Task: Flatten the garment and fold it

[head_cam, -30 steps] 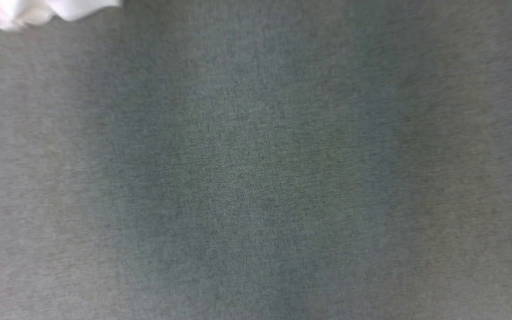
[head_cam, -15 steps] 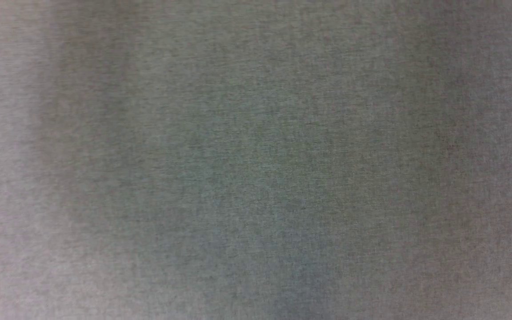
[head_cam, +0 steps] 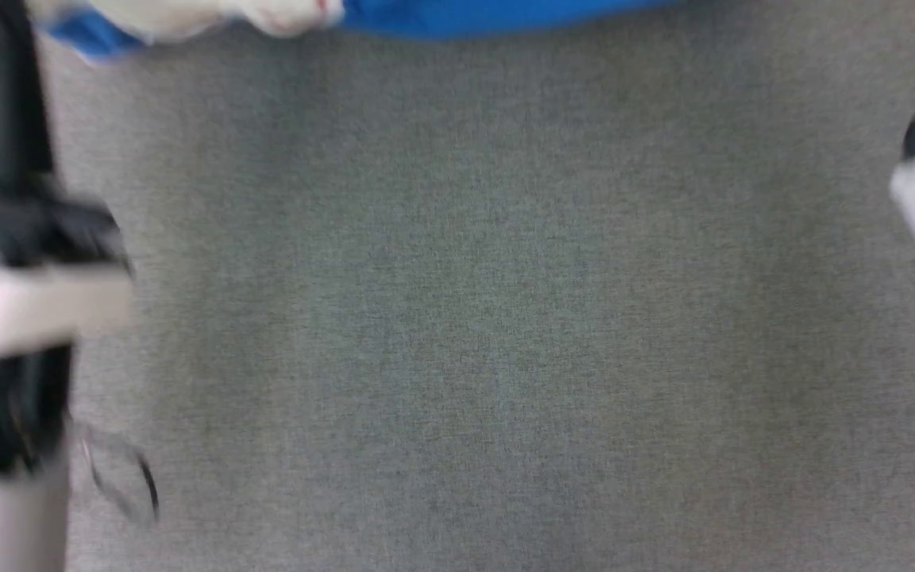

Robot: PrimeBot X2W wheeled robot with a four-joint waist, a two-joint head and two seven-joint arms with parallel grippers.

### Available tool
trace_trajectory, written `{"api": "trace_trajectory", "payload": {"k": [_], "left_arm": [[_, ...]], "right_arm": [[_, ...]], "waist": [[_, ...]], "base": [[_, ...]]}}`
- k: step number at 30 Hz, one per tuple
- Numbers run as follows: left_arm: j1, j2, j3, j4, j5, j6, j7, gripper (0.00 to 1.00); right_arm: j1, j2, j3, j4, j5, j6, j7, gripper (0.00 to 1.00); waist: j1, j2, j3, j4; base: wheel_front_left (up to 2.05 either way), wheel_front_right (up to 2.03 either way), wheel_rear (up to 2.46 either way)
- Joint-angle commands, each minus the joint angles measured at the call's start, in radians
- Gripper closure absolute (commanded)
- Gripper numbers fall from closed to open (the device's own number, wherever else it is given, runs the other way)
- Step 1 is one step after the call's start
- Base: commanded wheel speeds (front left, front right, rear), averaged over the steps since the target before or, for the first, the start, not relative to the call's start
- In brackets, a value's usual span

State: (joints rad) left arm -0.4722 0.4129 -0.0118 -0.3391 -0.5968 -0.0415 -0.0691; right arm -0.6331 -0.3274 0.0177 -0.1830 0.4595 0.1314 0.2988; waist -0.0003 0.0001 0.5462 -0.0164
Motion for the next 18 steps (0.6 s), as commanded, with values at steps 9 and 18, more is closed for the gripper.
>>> {"api": "trace_trajectory", "payload": {"k": [9,18], "left_arm": [[0.426,0.03,-0.06,-0.016,-0.065,0.0,0.147,1.0],[0.67,0.036,-0.113,0.008,-0.241,0.012,0.334,1.0]], "right_arm": [[0.354,0.015,-0.018,-0.06,0.078,-0.001,0.028,1.0],[0.624,-0.131,0.035,-0.057,0.218,-0.001,0.087,1.0]], "waist": [[0.0003,-0.0001,-0.163,0.012],[0.0003,-0.0001,-0.269,0.021]], "base": [[0.0,0.0,0.0],[0.0,0.0,0.0]]}}
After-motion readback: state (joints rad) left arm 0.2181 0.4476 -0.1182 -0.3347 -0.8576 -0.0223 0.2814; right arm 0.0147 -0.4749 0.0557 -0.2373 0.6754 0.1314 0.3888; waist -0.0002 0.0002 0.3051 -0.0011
